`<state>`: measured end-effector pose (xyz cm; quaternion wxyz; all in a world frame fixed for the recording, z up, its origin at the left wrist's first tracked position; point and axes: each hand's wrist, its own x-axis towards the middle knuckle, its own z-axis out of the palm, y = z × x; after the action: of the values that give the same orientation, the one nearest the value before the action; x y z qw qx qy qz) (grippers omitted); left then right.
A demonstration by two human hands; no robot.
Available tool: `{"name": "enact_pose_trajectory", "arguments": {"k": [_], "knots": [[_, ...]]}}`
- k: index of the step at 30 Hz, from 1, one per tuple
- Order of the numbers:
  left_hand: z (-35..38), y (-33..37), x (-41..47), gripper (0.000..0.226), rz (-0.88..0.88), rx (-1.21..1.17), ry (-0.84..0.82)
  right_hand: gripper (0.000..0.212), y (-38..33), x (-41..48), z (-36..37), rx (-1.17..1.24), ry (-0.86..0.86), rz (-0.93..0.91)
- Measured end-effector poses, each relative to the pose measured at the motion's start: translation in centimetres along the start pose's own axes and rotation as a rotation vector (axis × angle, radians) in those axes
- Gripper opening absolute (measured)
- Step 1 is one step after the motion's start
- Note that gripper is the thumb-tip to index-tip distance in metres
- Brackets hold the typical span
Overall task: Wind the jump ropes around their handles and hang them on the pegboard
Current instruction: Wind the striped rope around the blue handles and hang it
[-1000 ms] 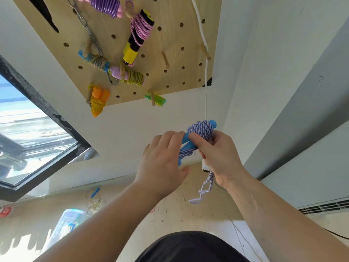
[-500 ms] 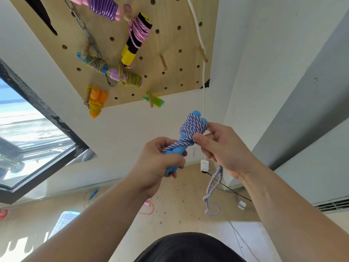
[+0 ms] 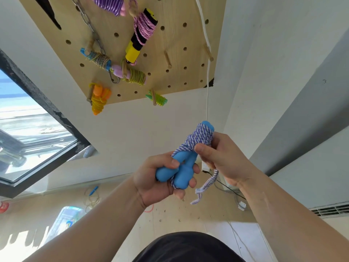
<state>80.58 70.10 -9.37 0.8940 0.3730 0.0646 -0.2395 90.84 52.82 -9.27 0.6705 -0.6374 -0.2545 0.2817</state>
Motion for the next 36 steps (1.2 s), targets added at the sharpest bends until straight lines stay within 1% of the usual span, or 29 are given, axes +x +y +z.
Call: {"name": "enact_pose_trajectory", "arguments": {"k": [2,3,5,6,7,8,10,11,12,15,16,18,20,23,25,28,30,33,35,36], "knots": [[0.3,0.5,-0.1,0.060,-0.006,0.134,0.140,0.059,0.5,-0.1,0.5,0.054,0.088,0.052],[0.5,0.6,-0.1,0.057,0.024,0.253,0.256,0.064,0.8,-0.1,0.8,0.090,0.145,0.073],[1.1,0.8,0.1,0.052,0.156,0.551,0.549,0.060,1.1,-0.2,1.3,0.112,0.254,0.102],[1.3,0.8,0.1,0.057,0.231,0.718,0.689,0.055,1.0,-0.2,1.5,0.102,0.310,0.130],[1.5,0.6,0.0,0.066,0.303,0.910,0.791,0.051,1.0,-0.1,1.6,0.107,0.366,0.154],[1.6,0.3,0.1,0.076,0.357,1.135,0.835,0.050,0.9,0.0,1.8,0.136,0.419,0.186],[1.2,-1.1,0.7,0.087,0.459,1.540,0.832,0.052,0.8,0.3,2.3,0.209,0.486,0.241],[0.7,-1.8,1.1,0.086,0.538,1.655,0.826,0.052,0.6,0.5,2.7,0.226,0.503,0.259],[0.2,-2.1,1.4,0.081,0.629,1.697,0.840,0.052,0.3,0.6,3.0,0.233,0.509,0.268],[-1.4,-1.7,1.9,0.065,0.924,1.697,0.887,0.045,-0.4,0.5,3.6,0.240,0.458,0.236],[-1.5,-1.3,1.8,0.061,0.972,1.701,0.875,0.043,-0.5,0.3,3.5,0.247,0.426,0.216],[-1.1,-0.6,1.3,0.059,0.971,1.672,0.859,0.037,-0.5,0.0,3.2,0.254,0.349,0.171],[-0.4,0.0,1.0,0.055,0.878,1.546,0.899,0.032,-0.3,-0.4,3.0,0.218,0.294,0.120],[0.2,0.9,0.7,0.037,0.644,1.148,0.950,0.038,0.0,-0.9,2.9,0.169,0.244,0.074],[0.5,0.9,0.9,0.036,0.551,0.919,0.930,0.038,0.1,-1.2,2.6,0.206,0.212,0.074],[1.5,0.5,1.2,0.043,0.476,0.538,0.864,0.041,-0.1,-1.5,2.2,0.253,0.183,0.075],[2.1,0.5,1.2,0.041,0.406,0.341,0.800,0.033,-0.5,-1.5,2.1,0.256,0.168,0.071],[2.9,0.7,1.0,0.040,0.281,0.179,0.672,0.022,-1.5,-1.3,1.8,0.181,0.137,0.039],[3.4,0.9,0.7,0.047,0.204,0.082,0.604,0.013,-2.0,-1.0,1.4,0.101,0.115,-0.013],[3.7,1.0,0.6,0.050,0.166,0.036,0.570,0.012,-2.2,-0.9,1.3,0.080,0.097,-0.036]]}}
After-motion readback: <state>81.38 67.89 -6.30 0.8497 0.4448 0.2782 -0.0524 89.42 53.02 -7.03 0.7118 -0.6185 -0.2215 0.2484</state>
